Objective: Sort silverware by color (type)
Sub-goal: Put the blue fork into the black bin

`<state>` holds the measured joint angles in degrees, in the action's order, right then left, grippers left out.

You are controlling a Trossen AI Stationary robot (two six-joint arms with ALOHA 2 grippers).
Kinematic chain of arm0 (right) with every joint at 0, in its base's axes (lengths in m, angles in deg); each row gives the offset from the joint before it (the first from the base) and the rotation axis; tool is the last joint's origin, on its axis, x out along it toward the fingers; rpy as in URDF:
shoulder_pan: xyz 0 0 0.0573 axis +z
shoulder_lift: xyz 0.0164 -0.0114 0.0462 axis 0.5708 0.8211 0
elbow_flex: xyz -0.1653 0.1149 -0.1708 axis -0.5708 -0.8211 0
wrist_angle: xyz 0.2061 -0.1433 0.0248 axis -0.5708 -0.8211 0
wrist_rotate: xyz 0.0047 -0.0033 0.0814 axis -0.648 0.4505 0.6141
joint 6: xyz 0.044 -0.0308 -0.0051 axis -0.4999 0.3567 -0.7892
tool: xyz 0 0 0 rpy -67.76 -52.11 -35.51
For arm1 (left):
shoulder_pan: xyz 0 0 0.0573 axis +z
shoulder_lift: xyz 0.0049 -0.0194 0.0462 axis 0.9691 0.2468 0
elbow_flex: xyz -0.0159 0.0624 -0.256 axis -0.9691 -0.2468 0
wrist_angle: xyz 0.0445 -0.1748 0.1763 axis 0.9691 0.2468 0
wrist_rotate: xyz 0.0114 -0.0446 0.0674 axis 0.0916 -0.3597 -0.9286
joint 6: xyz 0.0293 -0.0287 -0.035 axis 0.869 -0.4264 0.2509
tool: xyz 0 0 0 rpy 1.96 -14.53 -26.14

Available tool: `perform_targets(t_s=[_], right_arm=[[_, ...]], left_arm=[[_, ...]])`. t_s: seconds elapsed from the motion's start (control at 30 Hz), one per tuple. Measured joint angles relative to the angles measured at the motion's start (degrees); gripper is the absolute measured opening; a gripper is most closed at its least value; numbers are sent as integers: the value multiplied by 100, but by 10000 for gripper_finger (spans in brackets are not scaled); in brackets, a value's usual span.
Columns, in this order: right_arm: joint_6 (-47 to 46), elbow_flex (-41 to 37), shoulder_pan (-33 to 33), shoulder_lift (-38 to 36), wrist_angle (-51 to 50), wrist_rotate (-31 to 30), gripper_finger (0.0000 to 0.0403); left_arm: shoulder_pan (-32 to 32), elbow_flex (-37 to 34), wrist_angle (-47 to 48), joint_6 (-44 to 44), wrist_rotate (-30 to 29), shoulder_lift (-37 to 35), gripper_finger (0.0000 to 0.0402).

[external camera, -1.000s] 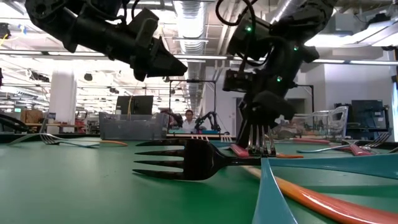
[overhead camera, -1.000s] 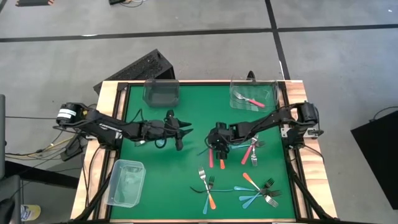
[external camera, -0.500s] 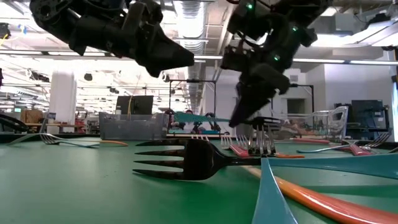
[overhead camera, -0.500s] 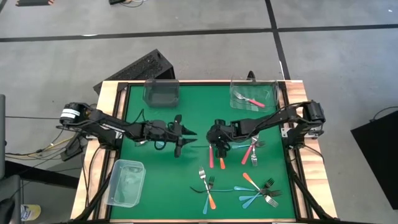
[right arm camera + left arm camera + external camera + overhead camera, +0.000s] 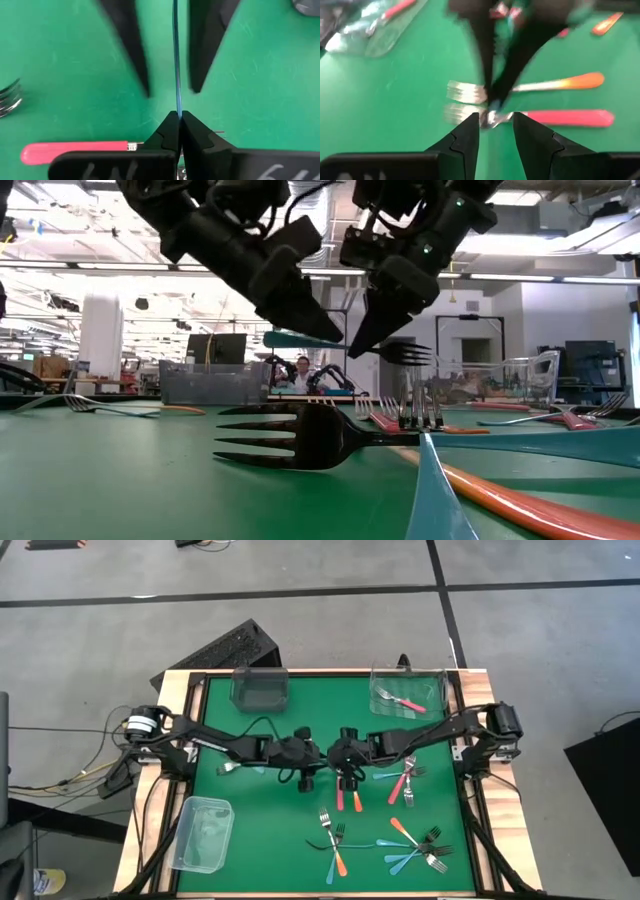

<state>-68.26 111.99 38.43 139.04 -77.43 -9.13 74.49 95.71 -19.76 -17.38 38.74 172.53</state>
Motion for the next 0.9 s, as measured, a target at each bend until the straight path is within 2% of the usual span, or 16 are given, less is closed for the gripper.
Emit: perform_targets(t_s=[0.23,0.4,0.73,0.9], right_arm=[[-1,1,172,0,-15,-162,21],[-4,1,206,0,-28,-367,21],[-114,1,269,0,96,-404,21],[-224,1,270,0,129,-382,23]], left_arm=[[-2,169,250,83,-91,9,110],[-3,187,270,248,194,9,105],[61,187,619,398,208,5,9],[77,187,621,448,204,1,2]])
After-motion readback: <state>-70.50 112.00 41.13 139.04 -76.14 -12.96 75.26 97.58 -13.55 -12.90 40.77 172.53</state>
